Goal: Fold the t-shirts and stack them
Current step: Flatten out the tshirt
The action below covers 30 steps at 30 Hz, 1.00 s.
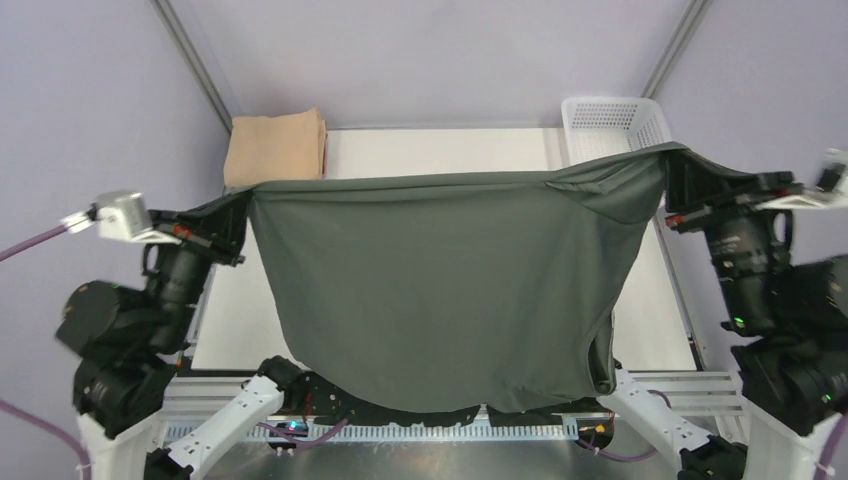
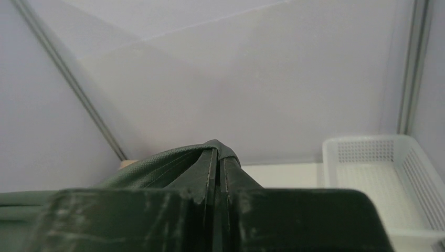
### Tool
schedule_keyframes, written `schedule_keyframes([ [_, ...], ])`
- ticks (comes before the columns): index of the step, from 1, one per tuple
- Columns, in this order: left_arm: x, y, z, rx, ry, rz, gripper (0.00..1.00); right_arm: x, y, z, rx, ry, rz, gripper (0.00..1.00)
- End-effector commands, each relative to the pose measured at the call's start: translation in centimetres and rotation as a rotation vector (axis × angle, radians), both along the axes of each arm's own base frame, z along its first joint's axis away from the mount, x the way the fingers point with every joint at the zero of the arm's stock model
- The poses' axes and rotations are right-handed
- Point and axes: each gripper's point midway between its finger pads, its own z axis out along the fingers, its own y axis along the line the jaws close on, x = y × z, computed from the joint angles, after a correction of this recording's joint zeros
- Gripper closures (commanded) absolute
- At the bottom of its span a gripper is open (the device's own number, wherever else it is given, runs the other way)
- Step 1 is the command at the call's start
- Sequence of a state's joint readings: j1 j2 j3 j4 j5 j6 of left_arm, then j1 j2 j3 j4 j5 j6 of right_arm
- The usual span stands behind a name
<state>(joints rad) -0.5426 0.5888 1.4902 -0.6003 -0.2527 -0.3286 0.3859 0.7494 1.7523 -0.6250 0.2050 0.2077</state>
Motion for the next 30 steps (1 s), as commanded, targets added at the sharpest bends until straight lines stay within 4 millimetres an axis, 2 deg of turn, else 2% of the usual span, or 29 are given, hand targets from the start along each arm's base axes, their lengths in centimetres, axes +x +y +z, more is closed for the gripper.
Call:
schedule_keyframes([
  [1, 7.2, 1.3, -6.2, 0.035, 0.171, 0.286, 1.00, 7.8, -1.2, -6.6, -0.038, 0.200, -0.230, 0.95],
  [2, 9.2, 1.5, -8.5, 0.064, 0.233, 0.364, 1.00, 9.8, -1.3, -9.4, -0.049, 0.260, -0.284, 0.94],
  [3, 10.8, 1.9, -10.7, 0.085, 0.291, 0.435, 1.00, 11.2, -1.2, -11.1, -0.049, 0.300, -0.309, 0.94],
  [4, 12.5, 2.1, -13.3, 0.117, 0.359, 0.495, 1.00, 12.9, -1.3, -14.3, -0.061, 0.357, -0.361, 0.94],
  [5, 14.2, 2.0, -15.8, 0.138, 0.425, 0.517, 1.00, 14.3, -1.2, -16.3, -0.060, 0.400, -0.387, 0.94],
  [6, 16.1, 1.8, -18.6, 0.158, 0.497, 0.518, 1.00, 15.5, -1.3, -19.4, -0.071, 0.447, -0.429, 0.94],
  [9, 21.7, 0.9, -26.9, 0.187, 0.689, 0.464, 1.00, 19.6, -0.1, -26.9, -0.120, 0.574, -0.448, 0.92],
  [10, 23.5, 0.4, -29.1, 0.191, 0.739, 0.432, 1.00, 20.7, 0.8, -28.9, -0.131, 0.591, -0.415, 0.91],
  [11, 25.1, 0.2, -31.2, 0.196, 0.791, 0.416, 0.97, 22.7, 1.6, -31.1, -0.148, 0.618, -0.403, 0.91],
  [12, 26.6, -0.4, -33.2, 0.186, 0.852, 0.372, 0.80, 23.7, 2.6, -33.1, -0.169, 0.654, -0.357, 0.90],
  [13, 27.9, -0.8, -34.9, 0.182, 0.906, 0.348, 0.51, 25.4, 3.1, -36.2, -0.203, 0.721, -0.347, 0.88],
  [14, 29.2, -1.0, -36.1, 0.180, 0.948, 0.333, 0.34, 26.6, 4.0, -36.8, -0.214, 0.742, -0.312, 0.85],
  [15, 29.6, -1.3, -37.2, 0.187, 1.014, 0.317, 0.19, 27.6, 4.3, -40.4, -0.267, 0.846, -0.310, 0.70],
  [16, 30.2, -1.4, -38.0, 0.195, 1.059, 0.312, 0.05, 29.0, 4.8, -39.7, -0.270, 0.849, -0.305, 0.62],
  [17, 30.9, -1.5, -38.5, 0.202, 1.080, 0.311, 0.01, 29.4, 4.7, -42.7, -0.315, 0.943, -0.319, 0.49],
  [18, 31.3, -1.6, -38.4, 0.202, 1.078, 0.306, 0.01, 30.5, 5.1, -43.0, -0.321, 0.958, -0.320, 0.39],
  [19, 31.6, -1.9, -38.1, 0.197, 1.063, 0.295, 0.00, 30.6, 5.2, -43.2, -0.328, 0.972, -0.320, 0.15],
  [20, 31.7, -2.2, -37.8, 0.187, 1.048, 0.278, 0.00, 31.0, 5.3, -43.1, -0.321, 0.970, -0.319, 0.00],
  [22, 31.5, -3.1, -37.3, 0.165, 1.021, 0.222, 0.00, 31.0, 5.7, -43.0, -0.302, 0.964, -0.305, 0.04],
  [26, 30.1, -6.0, -38.0, 0.095, 1.023, 0.054, 0.00, 29.8, 6.7, -43.4, -0.271, 0.982, -0.227, 0.04],
  [30, 28.5, -7.8, -39.8, 0.050, 1.071, -0.053, 0.00, 27.4, 9.5, -46.0, -0.217, 1.066, -0.044, 0.05],
])
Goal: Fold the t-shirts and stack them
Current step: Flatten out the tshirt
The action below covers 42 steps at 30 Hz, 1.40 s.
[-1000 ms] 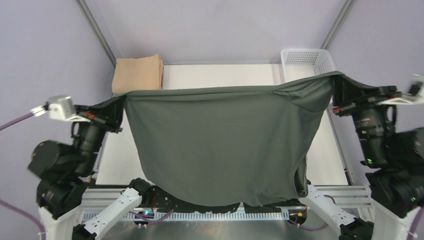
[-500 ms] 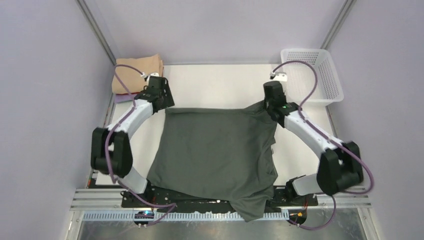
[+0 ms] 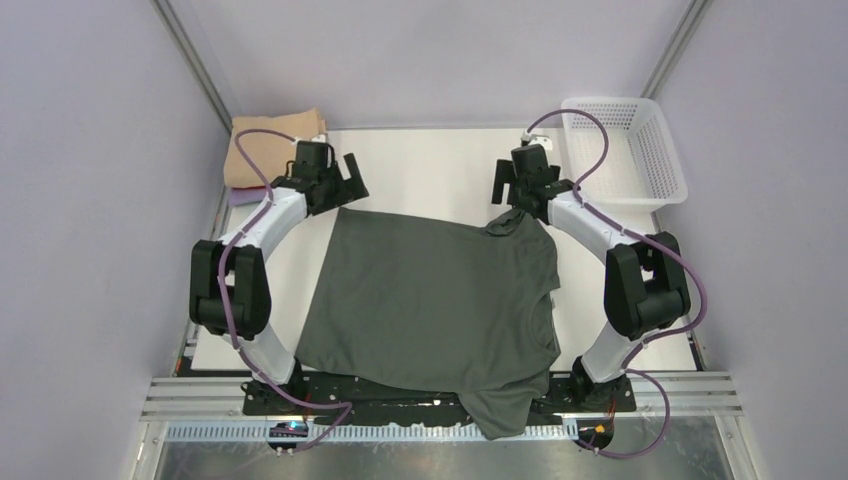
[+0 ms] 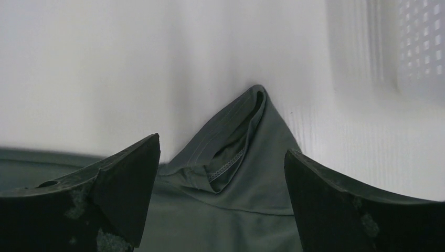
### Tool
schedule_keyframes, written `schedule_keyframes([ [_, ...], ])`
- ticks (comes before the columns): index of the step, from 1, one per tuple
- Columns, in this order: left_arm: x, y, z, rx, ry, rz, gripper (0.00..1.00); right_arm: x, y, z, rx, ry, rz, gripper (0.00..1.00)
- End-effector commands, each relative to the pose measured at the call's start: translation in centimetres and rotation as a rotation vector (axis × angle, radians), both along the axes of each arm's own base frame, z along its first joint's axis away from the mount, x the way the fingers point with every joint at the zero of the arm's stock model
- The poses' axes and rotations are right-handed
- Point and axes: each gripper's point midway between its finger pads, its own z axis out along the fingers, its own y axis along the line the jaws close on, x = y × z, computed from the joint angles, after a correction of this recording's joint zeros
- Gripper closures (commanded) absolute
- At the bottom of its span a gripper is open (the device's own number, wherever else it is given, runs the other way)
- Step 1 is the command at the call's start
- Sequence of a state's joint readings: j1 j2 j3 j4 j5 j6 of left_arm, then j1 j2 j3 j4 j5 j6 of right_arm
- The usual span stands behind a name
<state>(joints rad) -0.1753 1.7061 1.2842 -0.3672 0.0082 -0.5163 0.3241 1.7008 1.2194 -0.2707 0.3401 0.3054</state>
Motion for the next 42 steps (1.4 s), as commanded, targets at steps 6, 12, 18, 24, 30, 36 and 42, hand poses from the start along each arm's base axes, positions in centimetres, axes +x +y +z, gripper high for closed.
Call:
schedule_keyframes([
  [6, -2.6, -4.1, -2.8, -0.215, 0.052, -0.129, 0.00, -3.5, 5.7, -3.2, 0.321, 0.129, 0.142, 0.04],
  [12, -3.0, -3.6, -4.8, -0.199, 0.094, -0.105, 0.00, -2.1, 6.8, -5.5, 0.342, 0.174, 0.145, 0.05],
  [18, -2.7, -2.7, -5.2, -0.210, 0.076, -0.060, 0.00, 2.0, 8.7, -6.3, 0.348, 0.166, 0.168, 0.05],
  [24, -2.7, -1.9, -5.2, -0.186, 0.082, -0.030, 0.00, 6.9, 10.9, -3.3, 0.306, 0.108, 0.202, 0.05],
  [30, -2.9, -2.0, -4.4, -0.201, 0.069, -0.033, 0.00, 7.5, 9.5, 0.2, 0.230, 0.038, 0.183, 0.05],
  [36, -4.2, -2.9, -3.9, -0.250, 0.050, -0.071, 0.00, 0.0, 6.8, -3.4, 0.212, 0.161, 0.138, 0.04],
  [42, -5.4, -3.2, -5.0, -0.271, 0.062, -0.091, 0.00, -4.8, 7.3, -5.2, 0.260, 0.213, 0.151, 0.05],
])
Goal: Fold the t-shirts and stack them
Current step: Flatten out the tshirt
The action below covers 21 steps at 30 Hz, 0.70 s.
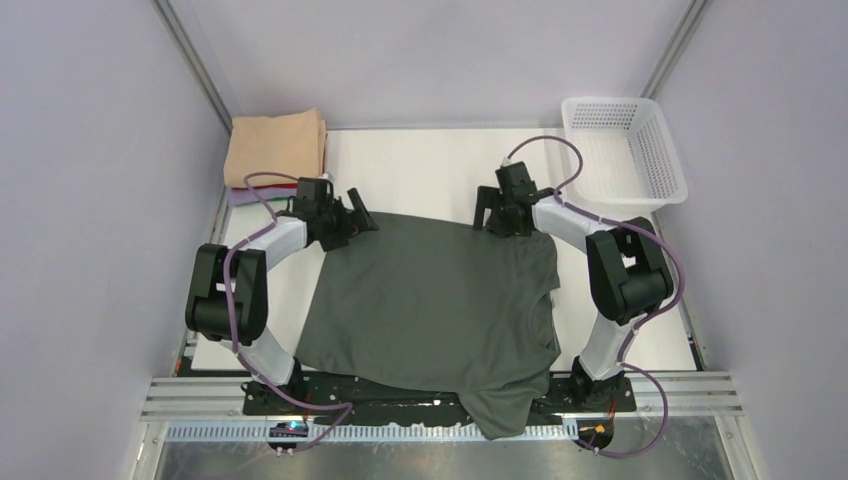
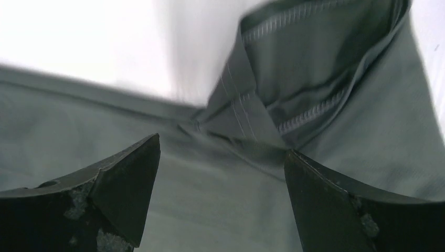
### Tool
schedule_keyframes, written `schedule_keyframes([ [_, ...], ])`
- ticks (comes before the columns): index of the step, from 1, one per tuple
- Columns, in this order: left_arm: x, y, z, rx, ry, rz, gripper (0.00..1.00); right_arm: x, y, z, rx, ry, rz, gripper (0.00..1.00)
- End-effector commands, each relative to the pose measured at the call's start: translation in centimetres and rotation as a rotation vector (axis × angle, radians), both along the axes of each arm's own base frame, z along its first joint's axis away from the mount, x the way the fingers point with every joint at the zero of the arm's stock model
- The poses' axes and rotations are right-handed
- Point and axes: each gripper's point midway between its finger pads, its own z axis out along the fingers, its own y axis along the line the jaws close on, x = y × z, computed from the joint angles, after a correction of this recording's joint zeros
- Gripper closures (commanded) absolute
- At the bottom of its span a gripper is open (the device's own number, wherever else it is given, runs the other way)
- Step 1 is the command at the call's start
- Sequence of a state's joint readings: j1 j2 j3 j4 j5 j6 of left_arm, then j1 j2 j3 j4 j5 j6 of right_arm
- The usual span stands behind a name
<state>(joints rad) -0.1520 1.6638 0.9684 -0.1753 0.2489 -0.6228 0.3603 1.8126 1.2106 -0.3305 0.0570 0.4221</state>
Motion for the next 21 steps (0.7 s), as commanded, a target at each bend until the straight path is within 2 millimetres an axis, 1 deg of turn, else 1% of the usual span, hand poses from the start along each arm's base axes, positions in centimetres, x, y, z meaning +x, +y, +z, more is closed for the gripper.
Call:
schedule_keyframes([
  [1, 0.4, -0.6, 1.4, -0.045, -0.070, -0.020, 0.00, -1.5, 1.1, 0.8, 0.041, -0.025, 0.002, 0.05],
  [2, 0.3, -0.7, 1.2, -0.048, -0.063, -0.021, 0.00, -1.7, 1.2, 0.4, 0.037, -0.017, 0.003, 0.05],
  [4, 0.2, -0.7, 0.8, -0.047, -0.054, -0.022, 0.00, -1.6, 1.3, -0.1, 0.030, -0.008, 0.002, 0.05],
  [5, 0.1, -0.7, 0.6, -0.046, -0.050, -0.023, 0.00, -1.4, 1.5, -0.2, 0.033, -0.009, 0.004, 0.05],
  [7, 0.2, -0.6, 0.6, -0.043, -0.050, -0.024, 0.00, -0.4, 2.0, -0.2, 0.038, -0.021, 0.009, 0.05],
  [9, 0.2, -0.6, 0.5, -0.041, -0.049, -0.024, 0.00, 1.0, 2.5, -0.2, 0.035, -0.037, 0.015, 0.05],
  [10, 0.2, -0.5, 0.4, -0.037, -0.047, -0.023, 0.00, 2.2, 2.7, -0.2, 0.026, -0.051, 0.014, 0.05],
  [11, 0.2, -0.5, 0.3, -0.032, -0.044, -0.024, 0.00, 2.7, 2.9, -0.2, 0.021, -0.054, 0.015, 0.05],
  [12, 0.1, -0.4, 0.2, -0.028, -0.038, -0.021, 0.00, 4.0, 3.2, -0.2, 0.011, -0.064, 0.016, 0.04],
  [13, 0.1, -0.3, 0.1, -0.021, -0.033, -0.021, 0.00, 5.3, 3.6, 0.8, 0.015, -0.091, 0.021, 0.05],
  [14, 0.1, -0.2, 0.1, -0.017, -0.032, -0.020, 0.00, 5.8, 3.8, -0.2, 0.005, -0.077, 0.023, 0.05],
  [15, 0.1, -0.2, 0.1, -0.015, -0.033, -0.018, 0.00, 7.0, 4.2, 0.0, 0.002, -0.091, 0.030, 0.04],
  [16, 0.2, -0.1, 0.2, -0.013, -0.034, -0.015, 0.00, 7.6, 4.6, 0.0, 0.004, -0.097, 0.037, 0.05],
  [17, 0.2, -0.1, 0.2, -0.011, -0.035, -0.013, 0.00, 8.9, 5.1, 0.4, 0.006, -0.115, 0.044, 0.05],
  [18, 0.1, 0.0, 0.2, -0.009, -0.034, -0.013, 0.00, 9.4, 5.4, 0.5, 0.010, -0.121, 0.052, 0.04],
  [19, 0.1, 0.0, 0.3, -0.005, -0.034, -0.011, 0.00, 10.4, 5.8, 0.9, 0.012, -0.137, 0.064, 0.05],
  [20, 0.1, 0.1, 0.4, -0.001, -0.036, -0.008, 0.00, 10.7, 6.2, 1.2, 0.017, -0.142, 0.077, 0.05],
  [21, 0.2, 0.2, 0.5, 0.002, -0.039, -0.006, 0.00, 11.3, 6.5, 2.0, 0.018, -0.165, 0.092, 0.05],
])
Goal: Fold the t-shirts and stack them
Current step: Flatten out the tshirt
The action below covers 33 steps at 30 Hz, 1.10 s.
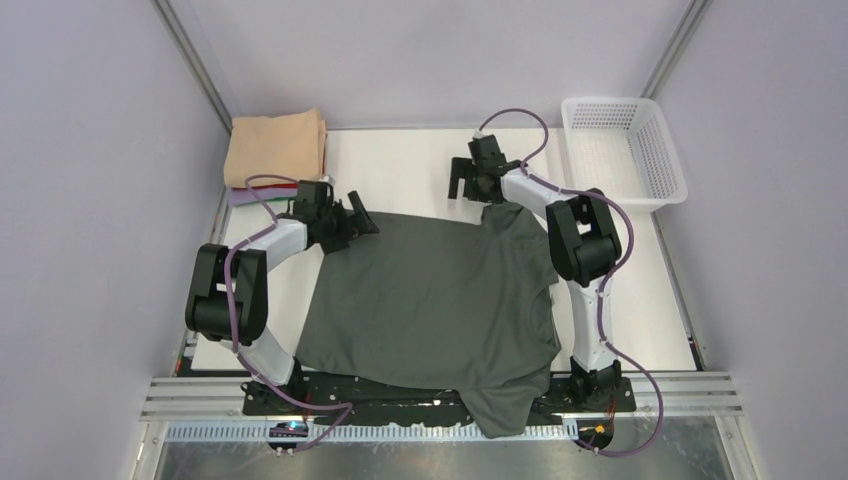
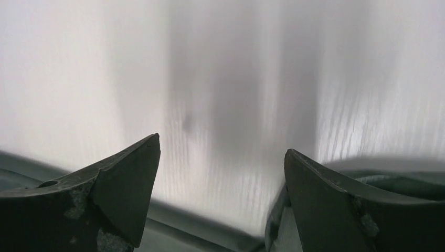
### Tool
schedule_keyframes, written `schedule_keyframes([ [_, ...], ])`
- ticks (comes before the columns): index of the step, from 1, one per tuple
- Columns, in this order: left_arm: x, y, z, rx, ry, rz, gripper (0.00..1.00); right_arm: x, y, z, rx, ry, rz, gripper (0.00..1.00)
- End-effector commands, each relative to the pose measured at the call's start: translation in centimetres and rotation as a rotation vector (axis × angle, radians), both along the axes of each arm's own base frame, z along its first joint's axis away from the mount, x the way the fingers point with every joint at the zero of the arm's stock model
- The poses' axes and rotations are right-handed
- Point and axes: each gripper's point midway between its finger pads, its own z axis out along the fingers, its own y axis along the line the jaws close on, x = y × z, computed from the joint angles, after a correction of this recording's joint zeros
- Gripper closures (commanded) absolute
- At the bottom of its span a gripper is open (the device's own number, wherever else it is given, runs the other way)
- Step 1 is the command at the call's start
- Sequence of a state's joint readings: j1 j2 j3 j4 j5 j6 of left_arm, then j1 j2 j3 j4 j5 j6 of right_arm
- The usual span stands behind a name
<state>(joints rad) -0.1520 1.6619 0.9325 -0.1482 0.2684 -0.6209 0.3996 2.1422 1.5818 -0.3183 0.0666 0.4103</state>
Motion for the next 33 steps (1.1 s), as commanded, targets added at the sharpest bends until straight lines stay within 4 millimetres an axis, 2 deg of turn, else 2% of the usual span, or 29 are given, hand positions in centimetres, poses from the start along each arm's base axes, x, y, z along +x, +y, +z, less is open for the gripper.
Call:
schedule_keyframes([
  [1, 0.9, 0.4, 1.3, 0.018, -0.050, 0.007, 0.00, 3.4, 1.6, 4.3, 0.014, -0.123, 0.058, 0.05],
  [3, 1.0, 0.5, 1.7, 0.020, -0.057, 0.009, 0.00, 3.5, 1.5, 5.8, 0.005, -0.158, 0.072, 0.05],
  [5, 1.0, 0.5, 2.0, 0.018, -0.062, 0.010, 0.00, 2.8, 0.7, 7.0, -0.019, -0.178, 0.070, 0.05],
  [7, 1.1, 0.3, 2.2, 0.013, -0.066, 0.004, 0.00, 1.3, -0.5, 7.7, -0.045, -0.184, 0.061, 0.05],
  [8, 1.0, 0.3, 2.3, 0.010, -0.064, 0.002, 0.00, -0.1, -1.6, 7.8, -0.066, -0.174, 0.044, 0.05],
  [11, 0.1, 0.3, 1.9, 0.023, -0.017, -0.006, 0.00, -4.2, -3.9, 6.9, -0.106, -0.104, 0.004, 0.05],
  [13, -0.6, 0.0, 1.8, 0.032, 0.001, -0.020, 0.00, -8.3, -6.0, 5.6, -0.133, -0.036, -0.030, 0.05],
  [14, -1.0, -0.1, 1.7, 0.038, 0.005, -0.024, 0.00, -9.4, -6.7, 5.2, -0.145, -0.015, -0.052, 0.05],
  [15, -1.5, -0.6, 1.6, 0.046, 0.009, -0.037, 0.00, -11.5, -7.5, 4.4, -0.143, 0.025, -0.079, 0.05],
  [17, -2.5, -1.3, 1.3, 0.081, 0.023, -0.057, 0.00, -13.9, -8.3, 3.4, -0.130, 0.065, -0.099, 0.05],
  [21, -3.9, -2.5, 0.3, 0.116, 0.065, -0.096, 0.00, -16.7, -8.7, 1.8, -0.098, 0.126, -0.097, 0.05],
  [25, -3.6, -2.1, -1.5, 0.145, 0.111, -0.073, 0.00, -16.6, -9.0, -0.2, -0.087, 0.178, -0.105, 0.05],
  [30, -2.1, -2.2, -3.4, 0.130, 0.173, -0.044, 0.00, -14.6, -9.1, -2.1, -0.069, 0.205, -0.134, 0.05],
  [31, -1.8, -2.0, -3.7, 0.131, 0.186, -0.033, 0.00, -13.9, -8.9, -1.9, -0.058, 0.197, -0.134, 0.04],
  [32, -1.4, -1.8, -3.9, 0.131, 0.196, -0.024, 0.00, -13.7, -9.2, -2.7, -0.064, 0.219, -0.142, 0.04],
  [33, -1.1, -1.6, -4.1, 0.131, 0.207, -0.015, 0.00, -12.9, -9.1, -2.2, -0.048, 0.206, -0.142, 0.05],
])
